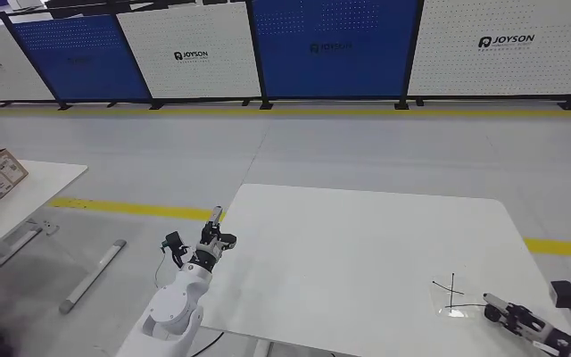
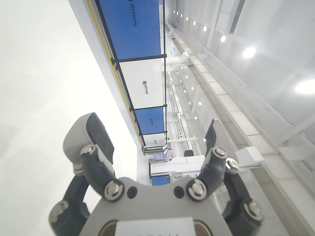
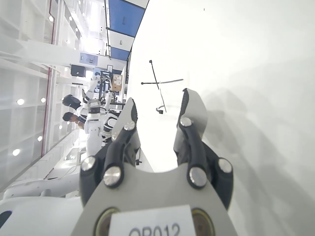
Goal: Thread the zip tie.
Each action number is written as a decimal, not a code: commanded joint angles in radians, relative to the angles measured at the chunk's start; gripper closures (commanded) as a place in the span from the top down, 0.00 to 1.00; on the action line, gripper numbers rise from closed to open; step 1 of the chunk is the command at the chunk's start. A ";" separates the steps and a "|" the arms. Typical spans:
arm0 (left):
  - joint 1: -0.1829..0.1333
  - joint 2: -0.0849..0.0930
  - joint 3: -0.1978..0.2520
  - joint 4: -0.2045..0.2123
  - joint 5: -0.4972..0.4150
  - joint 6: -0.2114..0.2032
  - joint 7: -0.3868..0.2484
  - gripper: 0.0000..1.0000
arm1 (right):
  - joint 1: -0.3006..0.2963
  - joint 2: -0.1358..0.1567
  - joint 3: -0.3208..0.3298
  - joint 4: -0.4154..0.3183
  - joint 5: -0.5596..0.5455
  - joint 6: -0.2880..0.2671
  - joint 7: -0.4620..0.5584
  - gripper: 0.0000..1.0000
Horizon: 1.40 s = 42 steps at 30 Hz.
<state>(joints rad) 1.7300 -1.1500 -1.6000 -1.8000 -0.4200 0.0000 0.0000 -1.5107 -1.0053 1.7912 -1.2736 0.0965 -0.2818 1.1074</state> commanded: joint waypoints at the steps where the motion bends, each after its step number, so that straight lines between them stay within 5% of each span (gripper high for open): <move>1: 0.000 0.000 0.000 0.000 0.000 0.000 0.000 1.00 | 0.000 0.001 -0.002 0.000 -0.001 0.000 -0.003 0.33; 8: 0.000 0.000 0.000 0.000 0.000 0.000 0.000 1.00 | -0.003 0.007 -0.012 -0.006 -0.010 0.003 -0.013 0.20; 13: 0.000 0.000 0.000 0.000 0.000 0.000 0.000 1.00 | -0.006 0.011 -0.022 -0.013 -0.014 0.006 -0.023 0.00; 20: 0.000 0.000 0.000 0.000 0.000 0.000 0.000 1.00 | -0.024 0.015 -0.009 -0.036 0.041 -0.019 -0.020 0.00; 29: 0.000 0.000 0.000 0.000 0.000 0.000 0.000 1.00 | -0.061 0.016 0.041 -0.031 0.318 -0.036 0.056 0.00; 42: 0.000 0.000 0.000 0.000 0.000 0.000 0.000 1.00 | -0.061 0.016 0.041 -0.031 0.318 -0.036 0.056 0.00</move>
<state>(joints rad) 1.7300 -1.1500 -1.6000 -1.8000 -0.4200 0.0000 0.0000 -1.5713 -0.9897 1.8319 -1.3041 0.4149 -0.3182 1.1635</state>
